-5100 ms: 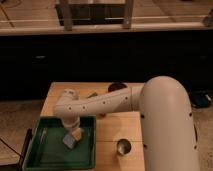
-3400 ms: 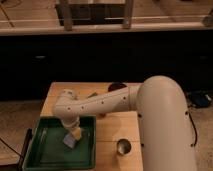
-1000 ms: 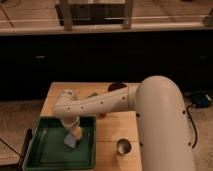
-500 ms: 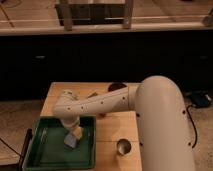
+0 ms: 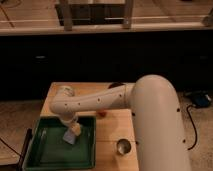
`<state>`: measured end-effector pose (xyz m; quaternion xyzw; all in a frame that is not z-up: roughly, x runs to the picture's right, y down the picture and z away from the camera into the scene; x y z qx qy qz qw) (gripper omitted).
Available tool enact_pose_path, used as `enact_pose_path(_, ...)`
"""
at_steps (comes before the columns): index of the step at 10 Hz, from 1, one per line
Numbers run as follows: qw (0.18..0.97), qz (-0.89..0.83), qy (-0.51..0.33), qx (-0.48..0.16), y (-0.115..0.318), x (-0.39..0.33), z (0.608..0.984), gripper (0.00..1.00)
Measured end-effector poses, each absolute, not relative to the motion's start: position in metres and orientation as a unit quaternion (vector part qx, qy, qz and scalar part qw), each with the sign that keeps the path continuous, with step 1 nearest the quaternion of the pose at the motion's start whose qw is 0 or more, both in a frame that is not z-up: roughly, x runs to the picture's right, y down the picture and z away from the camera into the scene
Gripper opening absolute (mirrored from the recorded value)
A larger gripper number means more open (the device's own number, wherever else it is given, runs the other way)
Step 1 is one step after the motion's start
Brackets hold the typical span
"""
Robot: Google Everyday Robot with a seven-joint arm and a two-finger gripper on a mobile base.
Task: Wipe tray with sponge
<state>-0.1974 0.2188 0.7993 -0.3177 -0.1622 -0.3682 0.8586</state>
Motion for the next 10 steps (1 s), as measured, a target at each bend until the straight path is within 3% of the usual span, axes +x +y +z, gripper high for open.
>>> enact_pose_path(5,0.816,-0.429,-0.215,-0.323,0.253,-0.235,0.784,0.0)
enact_pose_path(10,0.812,-0.438,-0.22,-0.318,0.274,-0.199,0.748,0.0)
